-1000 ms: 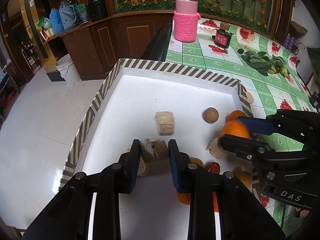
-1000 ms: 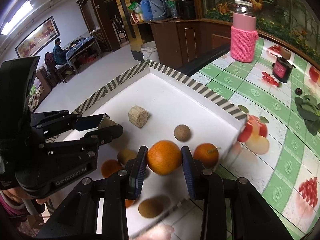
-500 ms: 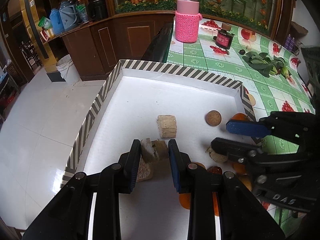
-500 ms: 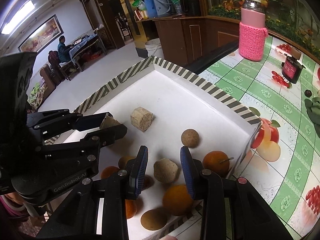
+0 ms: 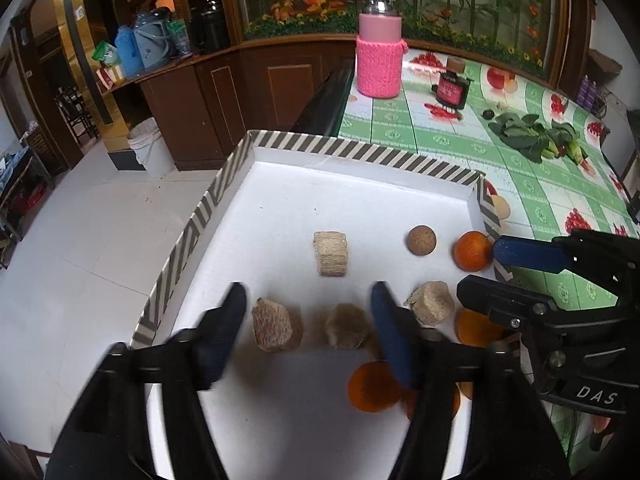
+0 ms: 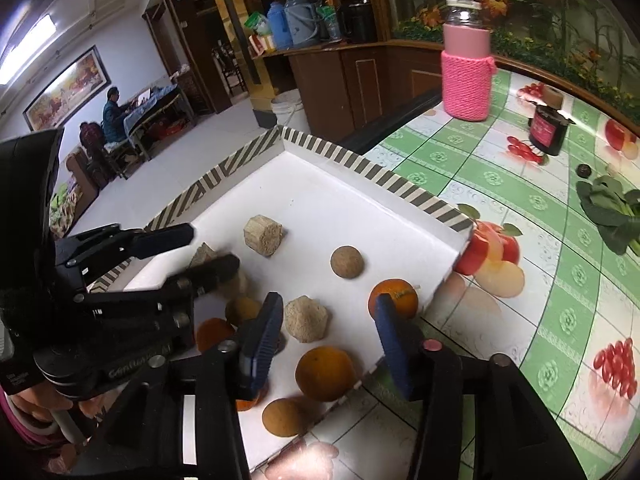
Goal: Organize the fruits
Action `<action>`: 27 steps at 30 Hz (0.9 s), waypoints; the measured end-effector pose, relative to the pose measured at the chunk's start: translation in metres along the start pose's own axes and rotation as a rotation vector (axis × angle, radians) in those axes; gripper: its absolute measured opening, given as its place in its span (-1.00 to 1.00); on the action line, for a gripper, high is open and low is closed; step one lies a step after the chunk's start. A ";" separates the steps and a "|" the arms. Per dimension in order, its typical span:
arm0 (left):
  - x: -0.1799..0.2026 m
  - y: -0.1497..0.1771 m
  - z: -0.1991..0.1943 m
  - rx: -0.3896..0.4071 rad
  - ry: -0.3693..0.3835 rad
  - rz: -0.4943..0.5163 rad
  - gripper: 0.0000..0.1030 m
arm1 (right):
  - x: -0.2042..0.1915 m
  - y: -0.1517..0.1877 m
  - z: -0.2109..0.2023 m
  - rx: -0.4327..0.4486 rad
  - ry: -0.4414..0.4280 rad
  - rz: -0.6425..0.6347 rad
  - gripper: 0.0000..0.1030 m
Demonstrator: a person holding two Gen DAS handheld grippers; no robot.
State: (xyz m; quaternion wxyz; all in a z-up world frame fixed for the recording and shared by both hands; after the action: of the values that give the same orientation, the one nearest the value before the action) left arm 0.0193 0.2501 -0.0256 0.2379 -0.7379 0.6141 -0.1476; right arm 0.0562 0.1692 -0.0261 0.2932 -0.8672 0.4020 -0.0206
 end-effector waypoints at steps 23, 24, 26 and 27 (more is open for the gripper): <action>0.007 0.014 -0.033 0.123 -0.048 -0.074 0.54 | 0.012 0.038 -0.037 0.083 0.093 0.080 0.38; 0.008 0.015 -0.034 0.127 -0.048 -0.076 0.54 | 0.012 0.040 -0.038 0.083 0.095 0.080 0.42; 0.009 0.016 -0.036 0.130 -0.050 -0.075 0.54 | 0.012 0.043 -0.042 0.094 0.094 0.085 0.50; 0.011 0.017 -0.036 0.131 -0.050 -0.075 0.54 | 0.012 0.044 -0.044 0.101 0.091 0.088 0.54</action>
State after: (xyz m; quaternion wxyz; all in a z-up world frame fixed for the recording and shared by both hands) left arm -0.0113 0.2313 -0.0047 0.2952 -0.7467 0.5690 -0.1777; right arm 0.0227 0.1166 -0.0148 0.3184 -0.8310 0.4511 -0.0674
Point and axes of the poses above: each gripper's, at about its wrist camera, not at the fingertips, and z roughly the way its jaws point, x to its right, y to its underside, the point moved 10 cm from there along z, roughly the way its jaws point, and after that the axes turned 7 degrees about -x, right-handed, at the moved point
